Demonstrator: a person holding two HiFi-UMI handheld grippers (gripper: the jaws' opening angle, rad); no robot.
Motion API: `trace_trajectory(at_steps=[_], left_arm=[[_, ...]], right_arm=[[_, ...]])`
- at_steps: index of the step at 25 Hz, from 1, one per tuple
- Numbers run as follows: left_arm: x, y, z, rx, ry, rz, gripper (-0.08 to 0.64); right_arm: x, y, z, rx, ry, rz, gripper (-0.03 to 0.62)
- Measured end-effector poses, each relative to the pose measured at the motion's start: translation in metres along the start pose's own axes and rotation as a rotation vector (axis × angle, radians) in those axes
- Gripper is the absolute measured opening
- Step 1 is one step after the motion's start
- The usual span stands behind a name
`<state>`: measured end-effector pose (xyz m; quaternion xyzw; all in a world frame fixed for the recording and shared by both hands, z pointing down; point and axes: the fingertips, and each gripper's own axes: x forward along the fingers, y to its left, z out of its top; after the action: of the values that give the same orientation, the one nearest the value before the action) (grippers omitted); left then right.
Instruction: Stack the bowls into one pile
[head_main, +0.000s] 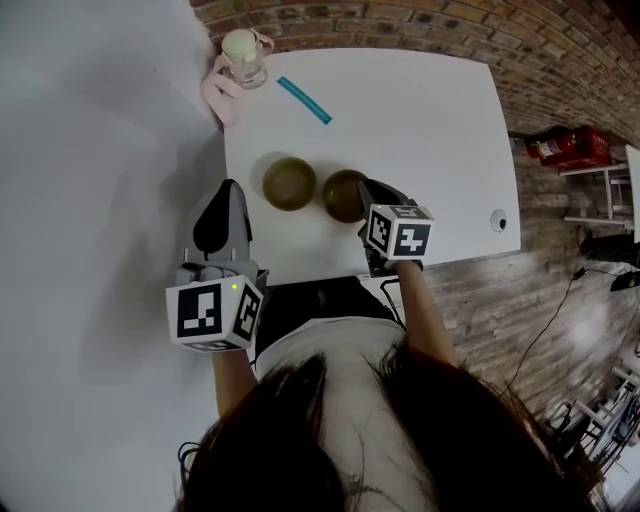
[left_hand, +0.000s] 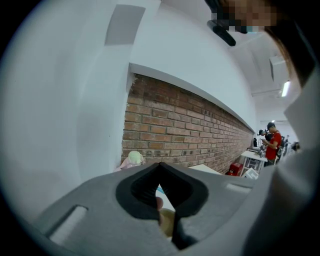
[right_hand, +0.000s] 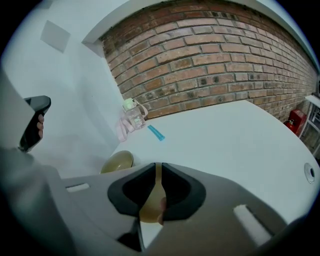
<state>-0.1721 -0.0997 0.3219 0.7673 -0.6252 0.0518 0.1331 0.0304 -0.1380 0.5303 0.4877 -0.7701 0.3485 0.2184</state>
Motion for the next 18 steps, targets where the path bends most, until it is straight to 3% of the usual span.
trace_trajectory(at_steps=[18], left_arm=[[0.014,-0.034,-0.015,0.010,0.058,-0.068,0.000]], right_arm=[[-0.011,-0.031,-0.035,0.063,0.059,-0.041,0.061]])
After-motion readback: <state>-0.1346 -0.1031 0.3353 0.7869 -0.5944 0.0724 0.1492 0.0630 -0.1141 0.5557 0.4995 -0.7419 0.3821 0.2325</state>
